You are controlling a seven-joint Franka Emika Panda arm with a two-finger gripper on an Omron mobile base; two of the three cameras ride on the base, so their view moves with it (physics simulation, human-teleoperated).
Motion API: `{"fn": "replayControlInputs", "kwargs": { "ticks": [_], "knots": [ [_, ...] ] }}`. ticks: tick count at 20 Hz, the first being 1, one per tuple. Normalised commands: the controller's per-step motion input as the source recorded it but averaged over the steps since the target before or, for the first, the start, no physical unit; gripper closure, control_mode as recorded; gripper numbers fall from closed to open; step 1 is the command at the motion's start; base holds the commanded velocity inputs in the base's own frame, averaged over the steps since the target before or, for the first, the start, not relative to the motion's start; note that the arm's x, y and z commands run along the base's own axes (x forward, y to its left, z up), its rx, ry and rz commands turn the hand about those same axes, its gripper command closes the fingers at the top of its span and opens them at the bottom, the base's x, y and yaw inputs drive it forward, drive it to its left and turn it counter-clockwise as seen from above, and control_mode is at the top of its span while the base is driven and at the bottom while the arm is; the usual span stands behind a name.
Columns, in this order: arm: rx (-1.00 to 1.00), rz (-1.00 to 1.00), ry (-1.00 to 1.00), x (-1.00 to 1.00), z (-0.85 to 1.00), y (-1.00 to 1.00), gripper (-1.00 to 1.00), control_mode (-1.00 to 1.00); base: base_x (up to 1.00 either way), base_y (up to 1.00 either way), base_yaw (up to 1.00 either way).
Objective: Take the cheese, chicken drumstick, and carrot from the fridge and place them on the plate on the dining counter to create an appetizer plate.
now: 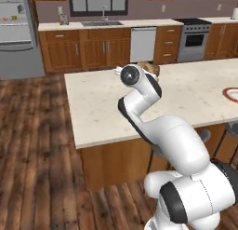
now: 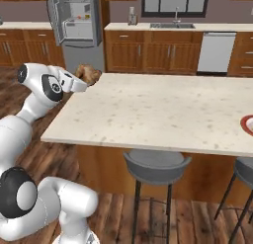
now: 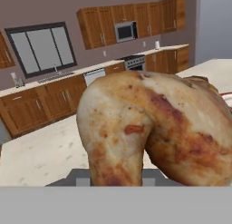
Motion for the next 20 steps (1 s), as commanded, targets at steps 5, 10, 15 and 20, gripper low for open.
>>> {"fn": "replayControlInputs", "kwargs": {
  "ticks": [5,10,15,20],
  "knots": [
    [0.0,0.0,0.0,0.0,0.0,0.0,1.0,1.0,0.01,-1.0,0.0],
    [0.0,0.0,0.0,0.0,0.0,0.0,1.0,1.0,0.08,-1.0,0.0],
    [0.0,0.0,0.0,0.0,0.0,0.0,1.0,1.0,0.06,-1.0,0.0],
    [0.0,0.0,0.0,0.0,0.0,0.0,1.0,1.0,0.05,-1.0,0.0]
  ]
}}
